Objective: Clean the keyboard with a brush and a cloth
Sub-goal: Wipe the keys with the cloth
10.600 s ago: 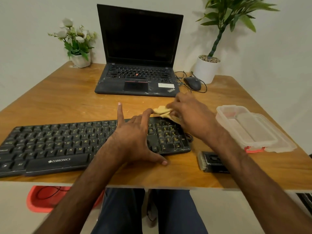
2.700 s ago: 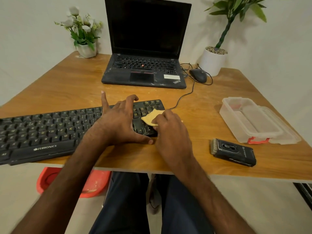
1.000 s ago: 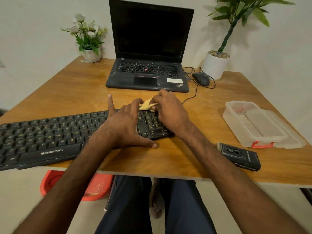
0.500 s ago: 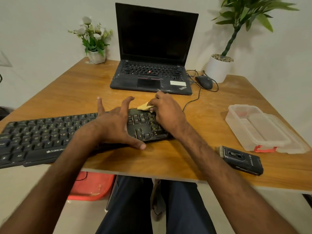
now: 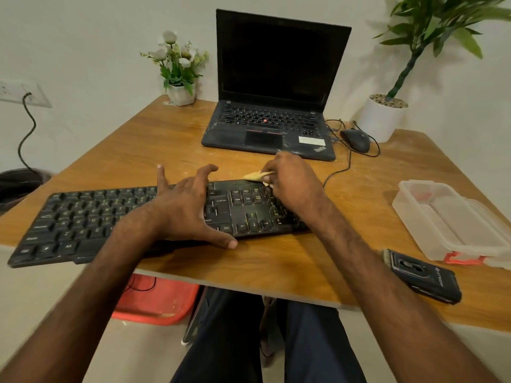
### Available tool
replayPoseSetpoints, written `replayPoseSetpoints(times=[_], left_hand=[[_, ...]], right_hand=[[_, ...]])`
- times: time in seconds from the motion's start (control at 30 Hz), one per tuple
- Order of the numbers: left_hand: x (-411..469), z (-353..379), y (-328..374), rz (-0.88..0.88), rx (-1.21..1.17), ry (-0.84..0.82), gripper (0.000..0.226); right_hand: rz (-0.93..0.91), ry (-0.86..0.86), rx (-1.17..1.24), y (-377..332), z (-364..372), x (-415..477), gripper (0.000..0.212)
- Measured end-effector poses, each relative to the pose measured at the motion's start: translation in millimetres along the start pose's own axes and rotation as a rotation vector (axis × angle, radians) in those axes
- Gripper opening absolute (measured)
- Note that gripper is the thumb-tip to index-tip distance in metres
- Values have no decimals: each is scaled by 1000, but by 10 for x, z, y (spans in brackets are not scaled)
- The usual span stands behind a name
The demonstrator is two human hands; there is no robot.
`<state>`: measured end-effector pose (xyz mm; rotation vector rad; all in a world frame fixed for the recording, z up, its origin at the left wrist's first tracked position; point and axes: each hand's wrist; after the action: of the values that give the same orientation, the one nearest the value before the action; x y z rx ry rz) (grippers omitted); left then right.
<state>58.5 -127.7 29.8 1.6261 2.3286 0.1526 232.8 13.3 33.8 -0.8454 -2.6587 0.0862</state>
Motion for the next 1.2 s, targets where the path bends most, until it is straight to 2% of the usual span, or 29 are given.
replayPoseSetpoints(times=[0.07, 0.2, 0.3, 0.5, 0.67, 0.8, 1.0, 1.2], left_hand=[[-9, -4, 0, 0, -1, 10, 147], [-5, 6, 108, 12, 42, 26, 148], [-17, 12, 72, 14, 42, 35, 148], [-16, 16, 59, 35, -35, 22, 142], [-42, 91, 190, 76, -13, 51, 142], [-45, 115, 195, 70, -8, 58, 142], [-40, 89, 158, 86, -41, 48, 140], [15, 118, 423, 157, 1, 75, 138]], right_hand=[[-26, 8, -21, -69, 15, 5, 23], [-227, -16, 43, -480, 141, 55, 24], [-294, -16, 49, -504, 162, 103, 26], [-162, -42, -12, -49, -1, -31, 24], [-304, -10, 27, -242, 75, -110, 22], [-341, 12, -3, -259, 118, -99, 25], [-230, 19, -5, 188, -52, -245, 19], [-265, 18, -23, 26, -10, -285, 23]])
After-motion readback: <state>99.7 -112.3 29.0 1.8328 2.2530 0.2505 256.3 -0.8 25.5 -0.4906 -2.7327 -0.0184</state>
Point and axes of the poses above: each hand's wrist, its own x-axis towards the middle knuckle, its own z-axis out of the palm, y = z × x, and after that the axes turned 9 degrees about -z, right-handed
